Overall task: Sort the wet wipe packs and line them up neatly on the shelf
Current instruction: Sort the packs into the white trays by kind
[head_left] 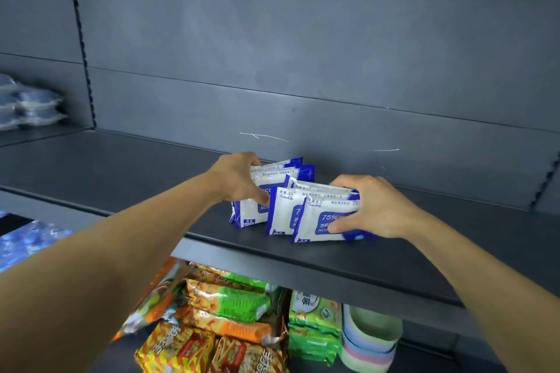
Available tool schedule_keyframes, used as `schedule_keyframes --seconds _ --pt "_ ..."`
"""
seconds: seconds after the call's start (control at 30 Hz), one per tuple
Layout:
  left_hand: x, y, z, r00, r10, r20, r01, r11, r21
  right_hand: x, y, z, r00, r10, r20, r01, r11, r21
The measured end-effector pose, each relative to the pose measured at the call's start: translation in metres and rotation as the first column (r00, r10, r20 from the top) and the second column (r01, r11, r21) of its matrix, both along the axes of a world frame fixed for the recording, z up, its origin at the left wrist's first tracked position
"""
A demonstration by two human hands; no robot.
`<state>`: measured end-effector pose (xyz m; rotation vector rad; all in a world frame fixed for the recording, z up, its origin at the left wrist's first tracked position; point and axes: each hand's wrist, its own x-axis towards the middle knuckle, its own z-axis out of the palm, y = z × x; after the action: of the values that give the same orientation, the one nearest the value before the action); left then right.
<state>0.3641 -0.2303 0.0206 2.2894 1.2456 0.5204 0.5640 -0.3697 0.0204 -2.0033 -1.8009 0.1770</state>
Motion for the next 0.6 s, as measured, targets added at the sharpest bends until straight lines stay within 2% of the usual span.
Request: schedule_keyframes --seconds 0.17,0.37,0.6 --pt "-0.017 -0.005 -0.008 0.999 -0.004 0.039 0.001 0.998 0.056 -0.028 -0.024 -0.001 0.991 -0.135 0.014 0.135 0.990 0.041" --pt "-0.068 -0.028 -0.011 0.989 0.005 0.148 -0.020 0.995 0.099 -0.085 -0.075 -0.001 0.962 -0.263 -0.070 0.271 0.953 0.135" --pt "-0.133 -0.080 -0.015 0.983 -0.011 0.184 -0.005 0.996 0.090 -0.139 -0.133 -0.016 0.919 -0.315 -0.236 0.334 0.942 0.043"
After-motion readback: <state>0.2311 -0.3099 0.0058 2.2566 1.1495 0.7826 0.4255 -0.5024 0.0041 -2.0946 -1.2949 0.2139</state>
